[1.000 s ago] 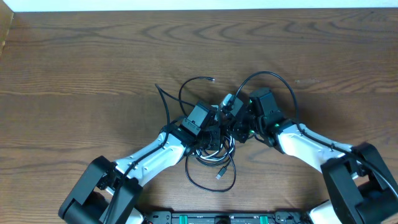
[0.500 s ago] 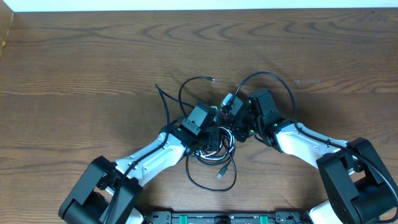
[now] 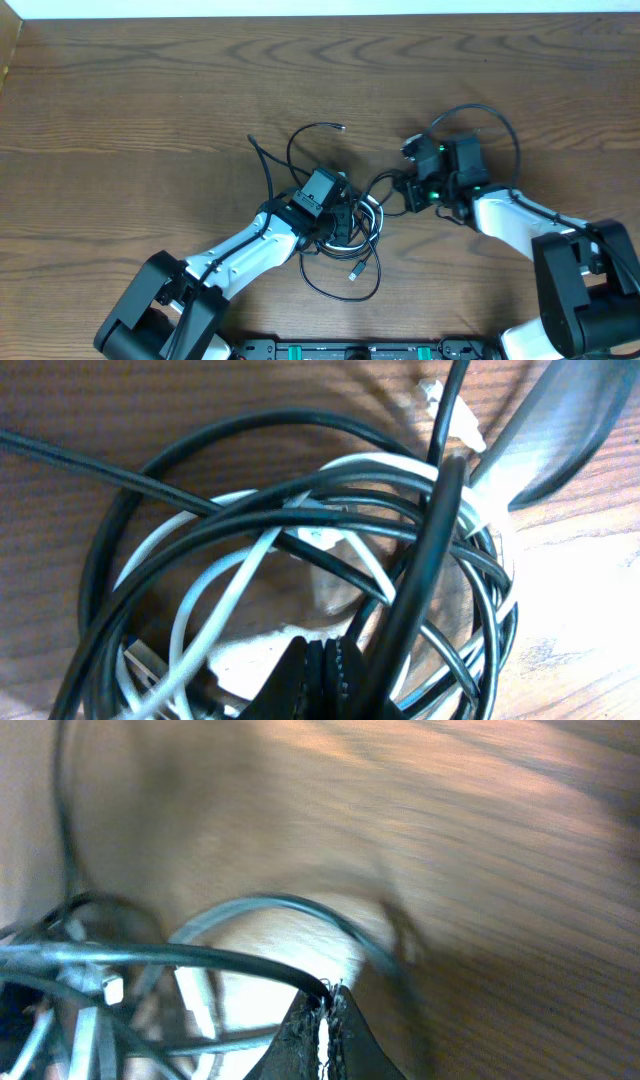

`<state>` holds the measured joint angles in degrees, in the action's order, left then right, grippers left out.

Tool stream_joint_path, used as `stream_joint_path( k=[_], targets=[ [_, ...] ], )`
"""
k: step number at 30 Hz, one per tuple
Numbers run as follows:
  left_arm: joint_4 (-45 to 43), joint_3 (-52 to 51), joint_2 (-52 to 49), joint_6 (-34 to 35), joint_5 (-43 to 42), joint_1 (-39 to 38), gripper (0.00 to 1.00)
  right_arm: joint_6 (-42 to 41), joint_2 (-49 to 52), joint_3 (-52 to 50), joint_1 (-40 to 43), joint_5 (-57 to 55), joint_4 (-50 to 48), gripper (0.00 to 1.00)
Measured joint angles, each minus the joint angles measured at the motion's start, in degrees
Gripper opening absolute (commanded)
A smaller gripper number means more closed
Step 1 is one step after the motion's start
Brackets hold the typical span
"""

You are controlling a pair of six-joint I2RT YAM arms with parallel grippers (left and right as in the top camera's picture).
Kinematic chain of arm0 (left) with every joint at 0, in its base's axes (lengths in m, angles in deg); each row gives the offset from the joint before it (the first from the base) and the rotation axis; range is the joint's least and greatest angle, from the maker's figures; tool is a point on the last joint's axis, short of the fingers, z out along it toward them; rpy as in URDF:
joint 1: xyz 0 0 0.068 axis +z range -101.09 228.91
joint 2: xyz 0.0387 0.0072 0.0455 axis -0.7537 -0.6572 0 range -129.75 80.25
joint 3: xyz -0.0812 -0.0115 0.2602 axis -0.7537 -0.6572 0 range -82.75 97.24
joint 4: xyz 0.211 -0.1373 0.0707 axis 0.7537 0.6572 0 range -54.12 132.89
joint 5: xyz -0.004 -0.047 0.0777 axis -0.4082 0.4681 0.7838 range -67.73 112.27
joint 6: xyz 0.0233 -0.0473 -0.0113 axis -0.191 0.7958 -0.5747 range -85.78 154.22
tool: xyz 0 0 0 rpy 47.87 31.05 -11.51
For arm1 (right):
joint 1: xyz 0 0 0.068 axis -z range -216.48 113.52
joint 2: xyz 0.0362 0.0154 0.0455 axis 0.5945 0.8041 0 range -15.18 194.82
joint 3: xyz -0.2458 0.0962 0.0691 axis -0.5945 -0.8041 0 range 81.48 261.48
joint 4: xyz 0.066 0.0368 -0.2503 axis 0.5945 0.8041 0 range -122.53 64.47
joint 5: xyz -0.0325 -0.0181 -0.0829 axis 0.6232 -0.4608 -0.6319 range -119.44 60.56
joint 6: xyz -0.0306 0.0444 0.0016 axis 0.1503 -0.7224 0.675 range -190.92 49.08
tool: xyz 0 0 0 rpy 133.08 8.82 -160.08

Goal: Untangle cables

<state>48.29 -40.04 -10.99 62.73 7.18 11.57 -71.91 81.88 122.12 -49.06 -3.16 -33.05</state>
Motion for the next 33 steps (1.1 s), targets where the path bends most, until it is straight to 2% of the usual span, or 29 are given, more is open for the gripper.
stream_joint_path(
  k=[8, 9, 13, 15, 19, 24, 28, 33],
  targets=[
    [0.9, 0.0, 0.0, 0.0, 0.0, 0.0, 0.08, -3.2, -1.2, 0.0, 7.6, 2.5, 0.1, 0.03],
    [0.9, 0.0, 0.0, 0.0, 0.0, 0.0, 0.08, -3.4, -1.2, 0.0, 7.6, 3.1, 0.1, 0.08],
    [0.9, 0.0, 0.0, 0.0, 0.0, 0.0, 0.08, -3.6, -1.2, 0.0, 7.5, 6.9, -0.7, 0.39],
    [0.9, 0.0, 0.0, 0.0, 0.0, 0.0, 0.08, -3.7, -1.2, 0.0, 7.2, 9.6, -1.3, 0.45],
    [0.9, 0.0, 0.0, 0.0, 0.0, 0.0, 0.08, -2.6, -1.2, 0.0, 5.0, 14.2, -2.7, 0.50],
    [0.9, 0.0, 0.0, 0.0, -0.6, 0.0, 0.08, -1.4, -1.2, 0.0, 0.2, 13.7, -3.6, 0.55],
    [1.0, 0.0, 0.0, -0.6, -4.3, 0.0, 0.08, -1.2, -1.2, 0.0, -3.2, 10.4, -3.8, 0.60],
    [1.1, 0.0, 0.0, -3.6, -12.1, 0.0, 0.08, -1.1, -1.2, 0.0, -6.2, 7.2, -4.6, 0.61]
  ],
)
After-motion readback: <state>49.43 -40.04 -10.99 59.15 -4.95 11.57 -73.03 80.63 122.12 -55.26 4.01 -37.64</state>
